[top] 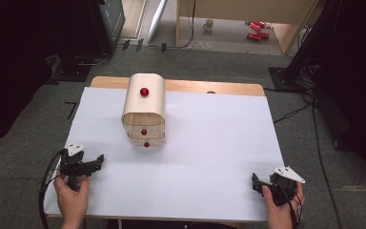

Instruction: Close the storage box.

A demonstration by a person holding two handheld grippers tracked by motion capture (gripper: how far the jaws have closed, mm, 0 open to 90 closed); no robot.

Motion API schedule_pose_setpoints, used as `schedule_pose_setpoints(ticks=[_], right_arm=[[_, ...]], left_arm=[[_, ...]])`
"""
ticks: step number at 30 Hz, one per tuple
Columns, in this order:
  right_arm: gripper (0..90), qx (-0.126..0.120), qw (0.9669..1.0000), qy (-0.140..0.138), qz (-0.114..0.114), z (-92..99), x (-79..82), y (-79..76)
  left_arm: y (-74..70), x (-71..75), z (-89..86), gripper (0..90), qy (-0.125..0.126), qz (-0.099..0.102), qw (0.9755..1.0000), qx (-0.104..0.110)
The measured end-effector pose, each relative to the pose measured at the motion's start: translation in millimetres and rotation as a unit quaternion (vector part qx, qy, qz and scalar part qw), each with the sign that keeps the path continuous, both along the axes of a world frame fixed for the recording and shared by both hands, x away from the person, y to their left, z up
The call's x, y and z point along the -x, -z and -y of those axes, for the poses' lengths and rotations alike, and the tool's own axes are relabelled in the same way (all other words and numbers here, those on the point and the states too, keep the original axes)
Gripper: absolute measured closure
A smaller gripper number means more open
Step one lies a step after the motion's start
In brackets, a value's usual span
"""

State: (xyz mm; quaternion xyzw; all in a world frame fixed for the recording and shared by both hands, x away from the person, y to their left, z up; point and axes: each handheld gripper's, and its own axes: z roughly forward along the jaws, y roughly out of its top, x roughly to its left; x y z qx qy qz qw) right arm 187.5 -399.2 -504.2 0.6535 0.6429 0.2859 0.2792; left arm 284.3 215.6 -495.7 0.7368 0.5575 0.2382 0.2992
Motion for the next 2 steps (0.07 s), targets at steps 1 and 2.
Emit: schedule_pose_setpoints(ticks=[1,2], right_arm=[[5.2,0.0,1.0,0.0,0.0,0.0,0.0,0.0],[5.3,0.0,1.0,0.001,-0.001,-0.3,-0.1,-0.1]], left_arm=[[0.0,0.0,0.0,14.1,0.0,0.0,1.0,0.0],[0.0,-0.1,-0.2,14.1,0.0,0.0,1.0,0.0]])
